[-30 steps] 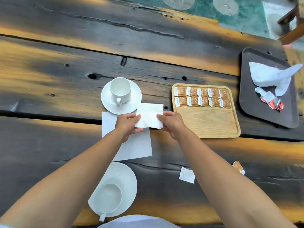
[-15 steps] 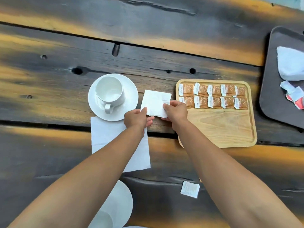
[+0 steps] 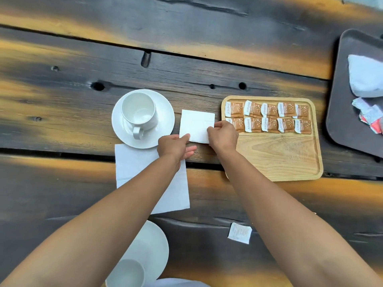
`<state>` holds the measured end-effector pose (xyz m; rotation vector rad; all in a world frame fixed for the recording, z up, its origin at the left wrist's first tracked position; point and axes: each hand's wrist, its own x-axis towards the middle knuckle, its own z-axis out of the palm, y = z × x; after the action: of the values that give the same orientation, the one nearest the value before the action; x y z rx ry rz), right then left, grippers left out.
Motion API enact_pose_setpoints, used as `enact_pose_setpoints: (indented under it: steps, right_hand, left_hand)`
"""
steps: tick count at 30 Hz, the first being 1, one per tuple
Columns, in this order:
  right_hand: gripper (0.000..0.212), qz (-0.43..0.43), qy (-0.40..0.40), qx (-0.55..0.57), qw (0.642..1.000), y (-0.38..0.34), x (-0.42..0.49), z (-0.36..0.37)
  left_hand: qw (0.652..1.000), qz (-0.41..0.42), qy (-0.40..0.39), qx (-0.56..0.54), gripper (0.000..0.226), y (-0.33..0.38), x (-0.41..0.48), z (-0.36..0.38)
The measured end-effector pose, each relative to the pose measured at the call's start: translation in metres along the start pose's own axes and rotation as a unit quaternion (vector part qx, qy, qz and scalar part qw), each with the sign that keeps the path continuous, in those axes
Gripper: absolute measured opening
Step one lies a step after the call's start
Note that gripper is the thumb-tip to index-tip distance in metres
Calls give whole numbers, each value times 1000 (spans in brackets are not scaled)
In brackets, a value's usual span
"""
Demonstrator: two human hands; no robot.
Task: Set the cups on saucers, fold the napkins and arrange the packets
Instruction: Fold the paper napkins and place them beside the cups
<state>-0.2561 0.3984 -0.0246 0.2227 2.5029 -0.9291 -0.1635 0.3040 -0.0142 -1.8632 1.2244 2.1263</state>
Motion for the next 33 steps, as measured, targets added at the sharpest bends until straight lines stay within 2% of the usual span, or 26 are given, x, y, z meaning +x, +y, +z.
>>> enact_pose_setpoints:
  steps: [2,7,10,13,15,18,21,24,30,33]
  right_hand:
    - [25,-3,9,-25,1000,-1,-5,-6]
    - [24,-36,9,-52,998,-4,-28,-14]
    - [29,-51,-4,-59,997,-4,-47,-11]
    - [27,-31,-50,-60,996,2,-68,1]
    - [29,-20,-79,-64,995,7,-80,11]
    - [28,-8,-93,-58,994,12,-94,26]
    - [22,9,-95,-42,995,13,-103,38]
    - [21,17,-96,-41,994,12,-107,44]
    - [30,71,-103,8,992,8,-107,46]
    - [45,105,-122,59,985,10,-110,43]
  left_hand:
    - [1000,11,-15,17,43,3,-6,-6]
    - [994,34,-21,106,27,3,-17,-42]
    - [984,62,14,169,17,-2,-20,-72]
    - [965,105,71,228,11,-8,-19,-104]
    - [938,135,116,299,15,-12,-15,-126]
    - [903,158,174,360,37,-20,-12,-151]
    - [899,144,194,365,52,-26,-11,-167]
    - [908,149,181,347,53,-30,-8,-172]
    - [938,140,150,280,44,-31,-4,-175]
    - [948,133,144,252,27,-33,-4,-178]
